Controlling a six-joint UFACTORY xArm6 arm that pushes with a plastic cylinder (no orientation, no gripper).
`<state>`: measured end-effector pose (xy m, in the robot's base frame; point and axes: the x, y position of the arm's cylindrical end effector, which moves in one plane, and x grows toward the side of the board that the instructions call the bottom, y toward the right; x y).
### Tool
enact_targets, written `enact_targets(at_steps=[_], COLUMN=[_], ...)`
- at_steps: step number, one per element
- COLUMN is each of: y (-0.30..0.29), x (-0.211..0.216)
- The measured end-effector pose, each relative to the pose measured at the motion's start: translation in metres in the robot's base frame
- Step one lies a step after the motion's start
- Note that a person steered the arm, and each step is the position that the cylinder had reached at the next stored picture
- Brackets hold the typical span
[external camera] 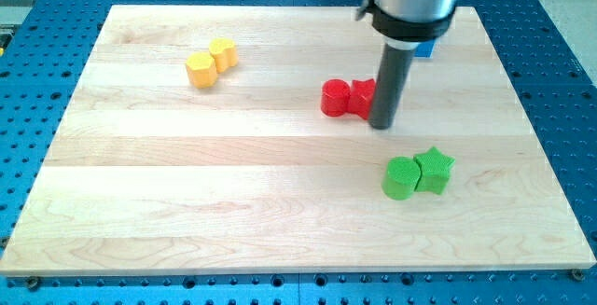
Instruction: Slightly move the red blocks to the left side
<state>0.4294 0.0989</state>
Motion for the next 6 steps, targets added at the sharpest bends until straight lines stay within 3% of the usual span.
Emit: enact_targets(at_steps=[1, 2, 4, 6], y=[0.004, 0.066, 0.01, 0.013], x=[0.016, -0.013, -0.037, -0.032])
